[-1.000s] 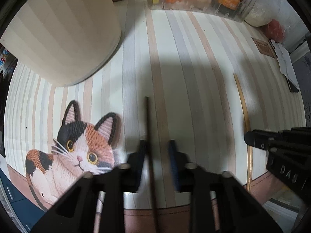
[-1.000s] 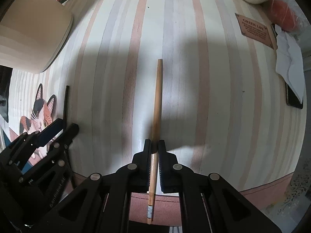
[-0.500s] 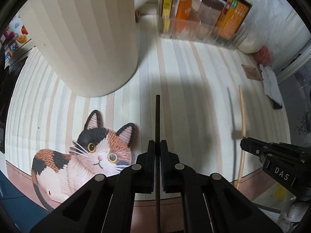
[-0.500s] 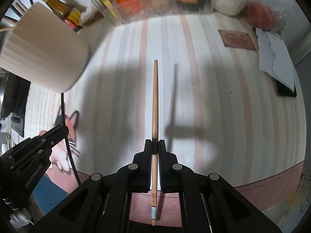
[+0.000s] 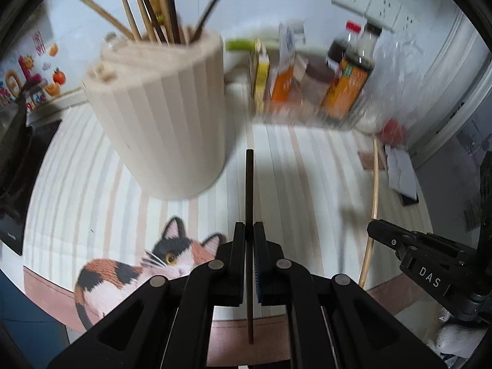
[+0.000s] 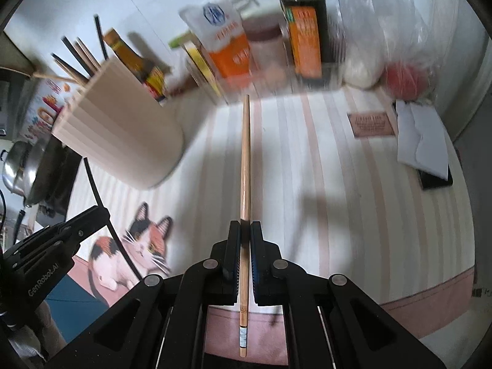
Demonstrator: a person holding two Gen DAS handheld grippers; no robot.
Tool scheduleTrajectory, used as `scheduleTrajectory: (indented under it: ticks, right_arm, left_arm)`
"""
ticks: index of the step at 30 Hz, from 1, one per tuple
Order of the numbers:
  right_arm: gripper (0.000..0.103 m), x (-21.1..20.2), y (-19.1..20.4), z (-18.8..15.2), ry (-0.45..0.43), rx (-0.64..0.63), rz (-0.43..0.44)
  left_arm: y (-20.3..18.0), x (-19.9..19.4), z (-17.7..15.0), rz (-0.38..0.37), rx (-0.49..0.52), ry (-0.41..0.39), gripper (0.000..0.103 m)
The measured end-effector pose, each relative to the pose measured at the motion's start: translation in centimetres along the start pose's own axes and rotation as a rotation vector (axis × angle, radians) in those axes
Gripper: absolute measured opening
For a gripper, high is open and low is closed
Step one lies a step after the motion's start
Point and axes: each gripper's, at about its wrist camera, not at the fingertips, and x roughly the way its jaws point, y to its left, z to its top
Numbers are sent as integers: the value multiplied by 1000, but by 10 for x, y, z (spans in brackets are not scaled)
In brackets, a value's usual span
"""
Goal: Organize utensils
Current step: 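Lift both held chopsticks up over the beige holder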
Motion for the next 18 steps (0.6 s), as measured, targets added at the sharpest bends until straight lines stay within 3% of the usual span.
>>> scheduleTrajectory:
  ticks: [9, 18]
  right_arm:
    - [6, -31, 22, 35, -165, -26, 41]
    - [6, -84, 38, 98, -333, -19, 94]
  left_arm:
    - [-5, -49, 43, -20, 3, -130, 2]
    - [-11, -117, 106, -81, 8, -310, 2]
